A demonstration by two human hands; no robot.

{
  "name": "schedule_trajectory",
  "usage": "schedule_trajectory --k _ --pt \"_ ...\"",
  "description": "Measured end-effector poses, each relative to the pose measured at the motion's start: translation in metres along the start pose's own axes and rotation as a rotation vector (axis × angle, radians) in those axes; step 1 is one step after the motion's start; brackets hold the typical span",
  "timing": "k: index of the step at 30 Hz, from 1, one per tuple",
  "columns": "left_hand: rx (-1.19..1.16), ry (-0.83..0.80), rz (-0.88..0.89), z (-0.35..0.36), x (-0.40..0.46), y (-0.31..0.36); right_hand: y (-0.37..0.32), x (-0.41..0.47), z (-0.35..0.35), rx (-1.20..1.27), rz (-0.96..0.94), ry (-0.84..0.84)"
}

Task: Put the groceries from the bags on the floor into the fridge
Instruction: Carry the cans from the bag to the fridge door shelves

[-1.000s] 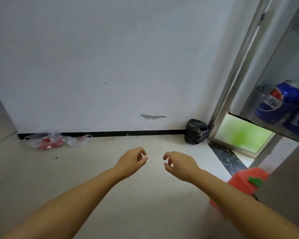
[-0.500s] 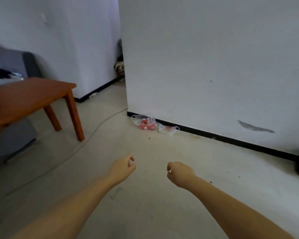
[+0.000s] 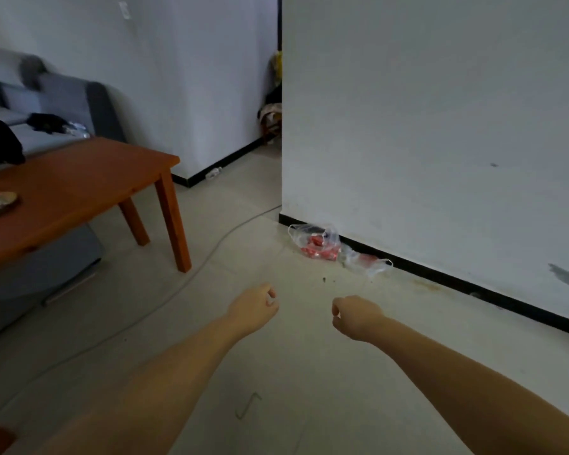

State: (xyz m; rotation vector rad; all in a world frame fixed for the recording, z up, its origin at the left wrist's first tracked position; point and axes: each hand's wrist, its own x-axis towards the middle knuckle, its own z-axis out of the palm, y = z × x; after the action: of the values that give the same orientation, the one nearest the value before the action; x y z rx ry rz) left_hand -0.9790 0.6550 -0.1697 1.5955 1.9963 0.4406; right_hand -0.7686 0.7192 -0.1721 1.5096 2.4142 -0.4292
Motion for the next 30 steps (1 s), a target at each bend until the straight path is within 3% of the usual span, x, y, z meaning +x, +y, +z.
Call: schedule_trajectory --k 10,21,30 --pt "-0.013 0.007 -0.042 -0.065 0.190 -0.040 -0.013 0.196 -0.064 -0.027 -0.013 -0.034" --pt "0.118 -0.112 0.146 -0.171 0.470 -0.062 -0.007 0.428 -0.152 0.167 0.196 0.018" --pt "0.166 -0.372 0.289 -0.129 0.640 -0.032 0.057 0.556 -0.165 0.234 0.347 -0.057"
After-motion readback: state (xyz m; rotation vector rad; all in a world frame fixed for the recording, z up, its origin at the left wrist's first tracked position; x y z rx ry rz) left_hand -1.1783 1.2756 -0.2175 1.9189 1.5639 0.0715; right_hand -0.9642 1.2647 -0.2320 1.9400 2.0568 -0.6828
